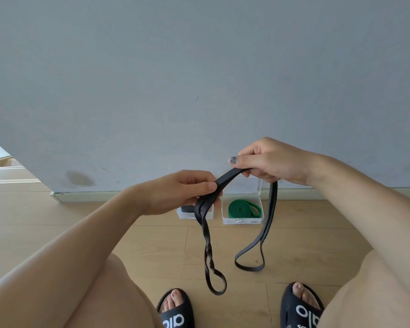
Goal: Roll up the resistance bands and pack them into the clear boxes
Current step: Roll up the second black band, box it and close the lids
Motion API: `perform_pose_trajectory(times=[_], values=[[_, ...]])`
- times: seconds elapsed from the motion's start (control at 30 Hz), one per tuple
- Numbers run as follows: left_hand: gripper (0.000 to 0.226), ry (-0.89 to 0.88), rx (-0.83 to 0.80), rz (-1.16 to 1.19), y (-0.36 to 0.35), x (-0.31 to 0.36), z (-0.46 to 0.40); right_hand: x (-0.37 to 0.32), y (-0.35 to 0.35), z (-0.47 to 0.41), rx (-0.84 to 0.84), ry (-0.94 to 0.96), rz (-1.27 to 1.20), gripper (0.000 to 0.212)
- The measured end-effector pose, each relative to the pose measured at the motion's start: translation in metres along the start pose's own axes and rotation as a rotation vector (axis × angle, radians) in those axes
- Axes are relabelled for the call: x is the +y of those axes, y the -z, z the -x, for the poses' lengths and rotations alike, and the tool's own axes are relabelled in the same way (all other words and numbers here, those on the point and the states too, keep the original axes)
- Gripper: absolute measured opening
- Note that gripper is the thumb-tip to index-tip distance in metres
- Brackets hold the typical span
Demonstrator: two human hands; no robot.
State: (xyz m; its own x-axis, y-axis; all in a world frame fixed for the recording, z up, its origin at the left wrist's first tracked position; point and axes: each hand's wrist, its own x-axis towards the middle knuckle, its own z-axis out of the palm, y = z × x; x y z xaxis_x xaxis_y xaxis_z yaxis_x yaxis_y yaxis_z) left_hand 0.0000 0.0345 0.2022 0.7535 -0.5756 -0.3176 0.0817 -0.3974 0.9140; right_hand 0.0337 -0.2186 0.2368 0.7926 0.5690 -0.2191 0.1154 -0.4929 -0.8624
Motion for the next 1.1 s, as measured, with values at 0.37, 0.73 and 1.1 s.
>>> perform_pose_trajectory(times=[0.37, 0.73, 1.1], values=[[0.018, -0.024, 0.006, 0.137, -0.003, 0.004, 0.0, 0.004, 0.008, 0.003, 0.094, -0.024, 0.02, 0.041], [0.023, -0.021, 0.113, 0.052, -0.004, 0.005, -0.002, 0.005, 0.01, 0.005, 0.129, -0.031, 0.074, 0.042], [0.018, -0.109, 0.226, 0.069, 0.001, 0.009, -0.002, 0.008, 0.015, 0.004, 0.139, -0.046, 0.026, 0.04]])
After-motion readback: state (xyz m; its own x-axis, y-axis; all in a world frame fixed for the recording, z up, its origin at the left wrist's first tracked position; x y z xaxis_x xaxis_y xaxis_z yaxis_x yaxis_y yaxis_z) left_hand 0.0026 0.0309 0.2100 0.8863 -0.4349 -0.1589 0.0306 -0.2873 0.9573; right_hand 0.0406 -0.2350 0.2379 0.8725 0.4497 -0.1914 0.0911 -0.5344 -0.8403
